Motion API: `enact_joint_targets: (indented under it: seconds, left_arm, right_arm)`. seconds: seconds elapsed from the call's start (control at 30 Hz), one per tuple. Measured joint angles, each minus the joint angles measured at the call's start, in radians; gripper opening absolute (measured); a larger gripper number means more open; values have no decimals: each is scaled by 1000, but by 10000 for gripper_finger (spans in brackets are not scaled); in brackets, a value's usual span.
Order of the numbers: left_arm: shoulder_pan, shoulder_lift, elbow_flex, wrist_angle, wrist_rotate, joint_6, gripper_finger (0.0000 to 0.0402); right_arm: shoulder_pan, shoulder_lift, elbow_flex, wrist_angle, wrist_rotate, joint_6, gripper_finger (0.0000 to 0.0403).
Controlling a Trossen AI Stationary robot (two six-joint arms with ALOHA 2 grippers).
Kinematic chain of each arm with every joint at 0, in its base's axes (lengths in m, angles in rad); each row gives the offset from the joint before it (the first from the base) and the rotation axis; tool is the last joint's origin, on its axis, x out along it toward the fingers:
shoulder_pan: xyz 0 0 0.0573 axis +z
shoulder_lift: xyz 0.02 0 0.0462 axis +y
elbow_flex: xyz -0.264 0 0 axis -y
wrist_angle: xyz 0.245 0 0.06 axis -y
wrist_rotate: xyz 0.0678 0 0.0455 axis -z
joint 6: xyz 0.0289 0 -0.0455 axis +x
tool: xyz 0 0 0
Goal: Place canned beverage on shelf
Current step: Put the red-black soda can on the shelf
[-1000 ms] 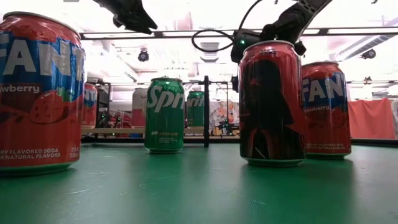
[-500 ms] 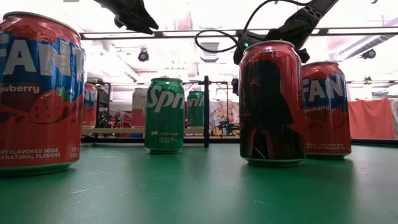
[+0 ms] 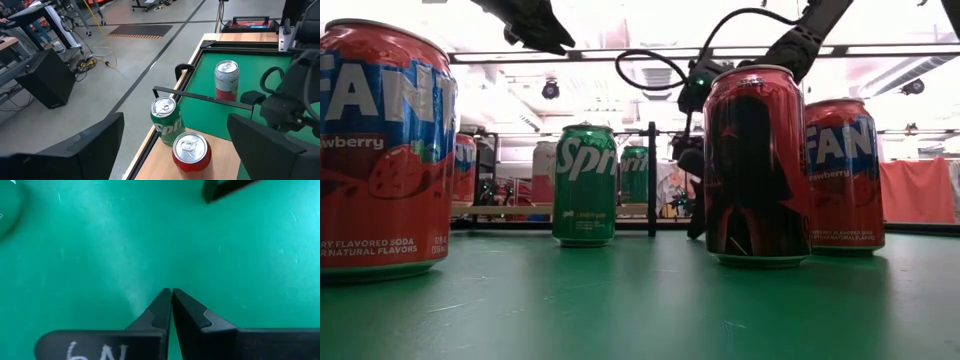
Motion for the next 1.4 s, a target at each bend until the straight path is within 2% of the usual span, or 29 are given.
enact_joint_targets:
  seconds: [0.2,0.4,0.8,1.0,1.13,1.2,1.4]
  left_arm:
    - [0,0,0,0,0,-1,338]
    - [0,0,0,0,0,-3,338]
    - [-1,-1,1,-11,1,-13,338]
    - [-8,-1,1,-29,1,-19,338]
    - [-26,-1,1,-31,1,-18,338]
    - [-38,-1,1,-31,1,-18,338]
    - [-74,-1,1,-31,1,-18,338]
  right_arm:
    - [-10,53,61,-21,0,-11,9]
    - [-11,136,95,-158,0,-13,9]
    - [55,59,78,-455,31,22,9]
    - [54,-41,2,-533,25,15,8]
    - [13,-163,-52,-537,7,26,8]
    - [-10,-230,-69,-567,29,29,8]
    - [-65,-447,-63,-382,55,7,8]
